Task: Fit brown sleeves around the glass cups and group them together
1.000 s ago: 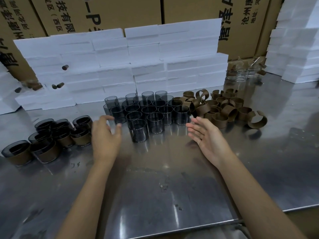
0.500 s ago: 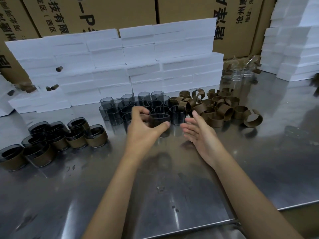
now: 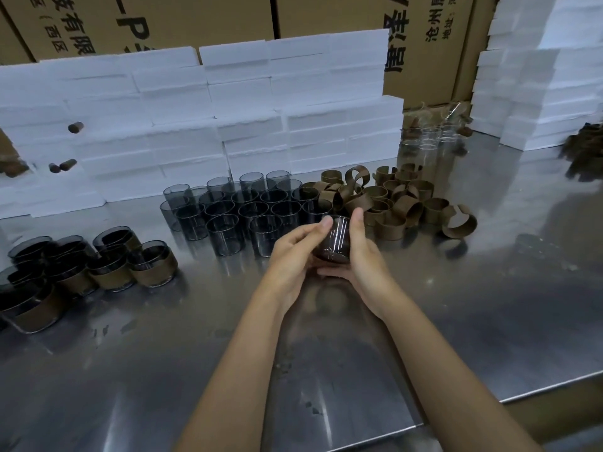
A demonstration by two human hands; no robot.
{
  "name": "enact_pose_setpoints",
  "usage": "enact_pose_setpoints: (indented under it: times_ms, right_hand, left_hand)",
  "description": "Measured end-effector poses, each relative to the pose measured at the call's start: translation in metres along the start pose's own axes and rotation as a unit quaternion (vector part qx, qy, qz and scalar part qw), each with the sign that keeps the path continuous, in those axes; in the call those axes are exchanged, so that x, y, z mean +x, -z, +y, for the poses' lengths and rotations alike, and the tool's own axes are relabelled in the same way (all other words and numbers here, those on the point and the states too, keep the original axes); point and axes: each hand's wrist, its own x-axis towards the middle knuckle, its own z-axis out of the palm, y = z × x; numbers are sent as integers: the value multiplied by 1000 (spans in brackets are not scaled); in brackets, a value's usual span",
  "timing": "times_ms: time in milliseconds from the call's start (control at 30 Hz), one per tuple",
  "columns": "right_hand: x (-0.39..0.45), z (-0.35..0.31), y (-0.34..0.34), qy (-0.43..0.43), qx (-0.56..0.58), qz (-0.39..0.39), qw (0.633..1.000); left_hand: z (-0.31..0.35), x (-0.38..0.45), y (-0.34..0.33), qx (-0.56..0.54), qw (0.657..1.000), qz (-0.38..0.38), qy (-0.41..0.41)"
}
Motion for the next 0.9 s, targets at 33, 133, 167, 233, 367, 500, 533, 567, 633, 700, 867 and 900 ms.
enact_pose_setpoints:
  times_ms: [33, 133, 167, 233, 367, 500, 533, 567, 633, 700, 867, 900]
  right_hand:
    - [0, 2, 0, 8, -5, 7, 1000]
    - [1, 6, 2, 23, -5, 29, 999]
    - [1, 7, 2, 26, -12, 34, 999]
    - [1, 8, 2, 36, -34, 42, 998]
    - [-2, 3, -1, 48, -32, 80, 995]
    - [-2, 3, 1, 51, -61, 8, 997]
    - [-3, 2, 1, 55, -70, -11, 996]
    - [-4, 1, 2, 54, -69, -22, 996]
    - [-4, 1, 5, 40, -44, -30, 998]
    - [-4, 1, 6, 36, -35, -29, 998]
    - [-3, 3, 2, 53, -60, 18, 997]
    - [-3, 3, 2, 59, -62, 20, 996]
  left_hand:
    - [0, 0, 2, 11, 1000, 12, -4]
    - [-3, 3, 7, 28, 996, 82, -35]
    - [-4, 4, 9, 29, 993, 105, -44]
    - [-5, 6, 10, 34, 988, 139, -53]
    - [-2, 3, 5, 12, 989, 141, -37]
    - [-2, -3, -8, 30, 999, 28, 10]
    - [-3, -4, -11, 55, 998, 12, 19]
    - [-4, -5, -12, 86, 996, 8, 26]
    - [-6, -5, -14, 140, 990, 21, 15]
    - [-4, -7, -14, 172, 985, 21, -18]
    - [-11, 0, -12, 124, 986, 71, -88]
    - [-12, 1, -11, 120, 983, 91, -100]
